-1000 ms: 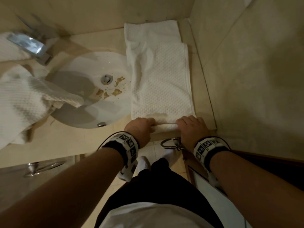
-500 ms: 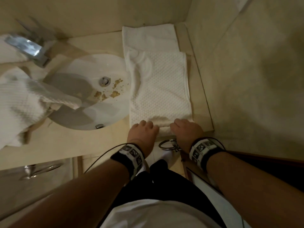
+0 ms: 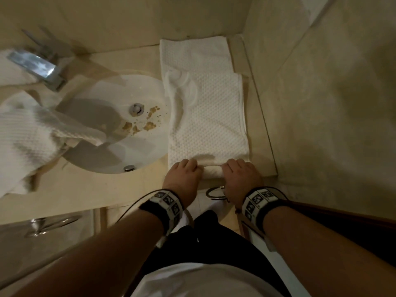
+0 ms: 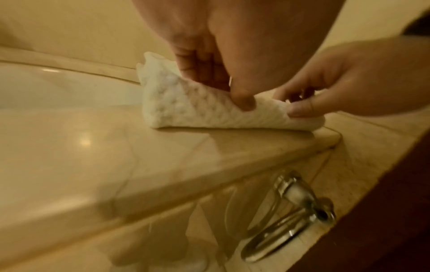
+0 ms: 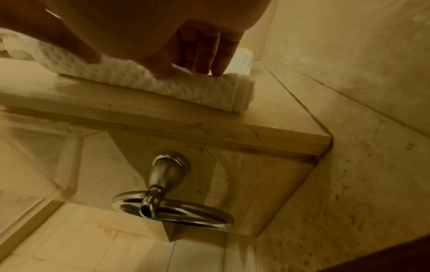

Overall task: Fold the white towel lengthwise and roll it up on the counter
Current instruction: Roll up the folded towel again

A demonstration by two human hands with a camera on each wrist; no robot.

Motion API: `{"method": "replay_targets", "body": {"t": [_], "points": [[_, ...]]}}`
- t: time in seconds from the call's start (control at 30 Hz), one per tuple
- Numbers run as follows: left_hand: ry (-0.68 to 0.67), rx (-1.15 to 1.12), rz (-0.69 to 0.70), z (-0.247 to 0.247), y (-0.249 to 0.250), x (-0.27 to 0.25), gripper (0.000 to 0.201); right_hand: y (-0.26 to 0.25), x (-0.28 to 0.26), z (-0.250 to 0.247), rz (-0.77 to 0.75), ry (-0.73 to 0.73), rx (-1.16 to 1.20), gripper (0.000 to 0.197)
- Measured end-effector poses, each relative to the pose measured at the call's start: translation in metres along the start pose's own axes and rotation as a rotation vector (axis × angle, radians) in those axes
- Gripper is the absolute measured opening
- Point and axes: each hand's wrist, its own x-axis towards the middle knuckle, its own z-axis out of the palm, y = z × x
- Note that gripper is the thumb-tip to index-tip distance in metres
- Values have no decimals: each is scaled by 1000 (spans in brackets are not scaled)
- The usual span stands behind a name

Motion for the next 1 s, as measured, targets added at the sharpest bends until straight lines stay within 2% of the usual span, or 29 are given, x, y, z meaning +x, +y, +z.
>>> {"method": "replay_targets", "body": {"t": [0.1,0.17,0.23,0.37,0.47,0.63,0.67,0.8,0.93,1.0], "points": [[3,-130,-32,-7,-13,19,38,4,6,1,67,33,39,30],[20,-248,-115,-9,-17,26,28,8,13,0,105,93,96,22],[88,-246,-167,-9,-15,27,21,11,21,-2,106,131,103,20],[149,-93,-199,-3,8,21,41,4,26,0,83,241,81,19],[52,-88,-232,11,29,10,62,0,22,10,85,298,42,11],[1,-65,-161,24,14,15,77,-3,27,22,182,246,100,21],[6,-48,-147,21,10,21,78,-2,31,22,201,219,128,25],[181,-114,-163,10,0,39,66,10,54,16,174,168,246,32],[169,-106,-190,7,-6,52,61,16,68,8,148,186,228,22],[157,-89,-218,7,-5,58,58,15,67,8,68,240,154,22]]}}
